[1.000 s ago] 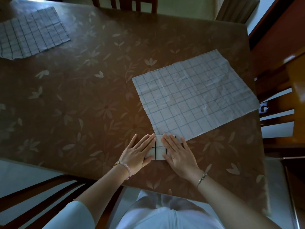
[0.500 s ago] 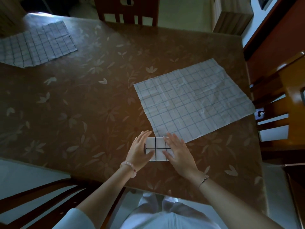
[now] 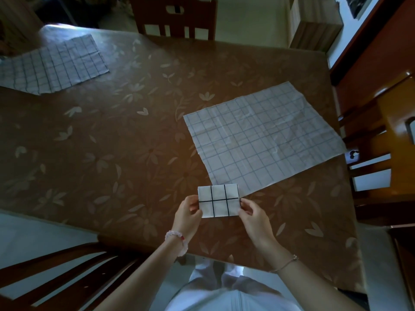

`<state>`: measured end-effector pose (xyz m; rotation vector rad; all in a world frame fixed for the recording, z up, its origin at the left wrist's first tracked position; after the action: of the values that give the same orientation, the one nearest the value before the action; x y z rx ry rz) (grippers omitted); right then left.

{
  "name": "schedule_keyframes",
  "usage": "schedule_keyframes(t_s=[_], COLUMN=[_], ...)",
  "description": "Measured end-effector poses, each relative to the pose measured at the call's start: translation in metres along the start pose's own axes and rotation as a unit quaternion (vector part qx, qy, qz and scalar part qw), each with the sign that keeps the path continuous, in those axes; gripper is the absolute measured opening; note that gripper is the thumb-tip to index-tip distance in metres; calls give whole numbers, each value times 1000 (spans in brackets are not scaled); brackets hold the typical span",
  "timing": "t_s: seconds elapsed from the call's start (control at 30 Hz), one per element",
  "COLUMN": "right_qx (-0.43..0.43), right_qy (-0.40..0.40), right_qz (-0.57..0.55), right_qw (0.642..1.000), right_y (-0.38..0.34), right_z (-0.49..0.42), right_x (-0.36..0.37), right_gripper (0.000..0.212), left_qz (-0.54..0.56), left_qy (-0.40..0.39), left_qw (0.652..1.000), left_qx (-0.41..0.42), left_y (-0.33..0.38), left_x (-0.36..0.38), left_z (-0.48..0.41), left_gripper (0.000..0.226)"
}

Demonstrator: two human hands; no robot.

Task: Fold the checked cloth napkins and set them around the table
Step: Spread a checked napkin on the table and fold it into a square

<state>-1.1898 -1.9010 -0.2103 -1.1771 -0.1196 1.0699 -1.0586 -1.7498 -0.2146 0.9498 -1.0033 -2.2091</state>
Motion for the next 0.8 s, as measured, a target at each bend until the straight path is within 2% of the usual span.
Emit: schedule_keyframes(t_s=[0.1,0.2,0.33,0.43,0.53,0.6,0.67,0.8], right_qx=[5,16,31,37,45,66,105,161], right_qy=[-15,-23,-29,-38,-47,-35,-20,-104], right_qz=[-34,-59,-72,-84,-96,-123,-180,-311], right_qw=[999,998,997,995,993,990,978,931], right_y=[-4,-3,-1,-2,-3,-1,-1,-28], right_z=[-1,-3,-3,-2,-1,0,5,20], right_x=[3,9,11,10,10,8,6,26], right_gripper=[35,34,33,33,33,34,34,28], left_qz=[19,61,79,58,63,119,230,343], left_qy=[49,62,87,59,18,14,5,-38], left_qw=[998,993,984,984,986,980,959,928], left_qx=[-28,-77,-133,-160,-152,-159,-169,-139], left_y=[-5,-6,-7,-10,-4,0,10,34], left_x=[-5,-3,-9,-9,-7,-8,-6,-5], left_z=[0,0,-2,-7,-9,-8,-1,10], left_gripper=[34,45,39,37,31,28,17,18])
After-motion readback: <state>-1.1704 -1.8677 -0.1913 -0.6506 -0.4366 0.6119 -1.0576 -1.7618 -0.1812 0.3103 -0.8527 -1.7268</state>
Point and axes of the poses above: each hand's wrist, its own z-axis away from the middle knuckle, its own x-axis out of the palm, y = z × x, the point moved 7 cm from there along -z, towards the middle knuckle, and after that the axes turned 2 degrees about -z, right-handed, at the moved point
